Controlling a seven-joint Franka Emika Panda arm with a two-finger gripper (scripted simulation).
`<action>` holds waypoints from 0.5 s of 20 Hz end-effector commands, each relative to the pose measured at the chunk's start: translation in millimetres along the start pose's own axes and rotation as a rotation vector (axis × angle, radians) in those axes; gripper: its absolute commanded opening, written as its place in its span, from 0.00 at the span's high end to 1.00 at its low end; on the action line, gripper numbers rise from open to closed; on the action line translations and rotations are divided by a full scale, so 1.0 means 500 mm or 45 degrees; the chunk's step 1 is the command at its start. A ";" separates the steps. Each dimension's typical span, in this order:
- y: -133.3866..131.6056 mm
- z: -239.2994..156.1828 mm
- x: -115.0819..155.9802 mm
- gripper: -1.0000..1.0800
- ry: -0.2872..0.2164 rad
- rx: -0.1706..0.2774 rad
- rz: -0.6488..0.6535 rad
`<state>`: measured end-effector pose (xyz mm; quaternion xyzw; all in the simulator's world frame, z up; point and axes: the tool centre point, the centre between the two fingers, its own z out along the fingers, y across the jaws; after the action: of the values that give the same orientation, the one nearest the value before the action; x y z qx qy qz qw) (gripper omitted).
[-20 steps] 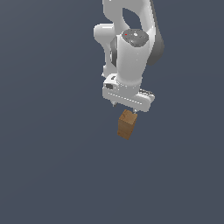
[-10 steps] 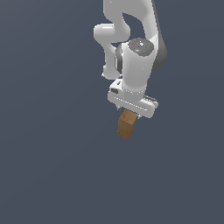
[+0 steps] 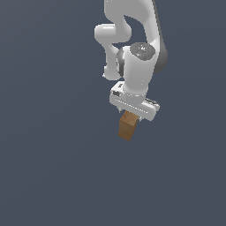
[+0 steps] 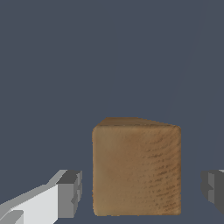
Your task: Pick up the object and move it to a goal position.
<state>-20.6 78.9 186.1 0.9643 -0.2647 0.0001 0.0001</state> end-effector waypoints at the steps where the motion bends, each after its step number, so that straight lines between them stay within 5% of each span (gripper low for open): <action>1: 0.001 0.018 -0.001 0.04 -0.001 -0.001 0.001; 10: 0.000 0.085 -0.001 0.04 -0.001 0.000 0.004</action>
<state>-21.6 79.2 146.6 0.9640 -0.2660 -0.0007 0.0003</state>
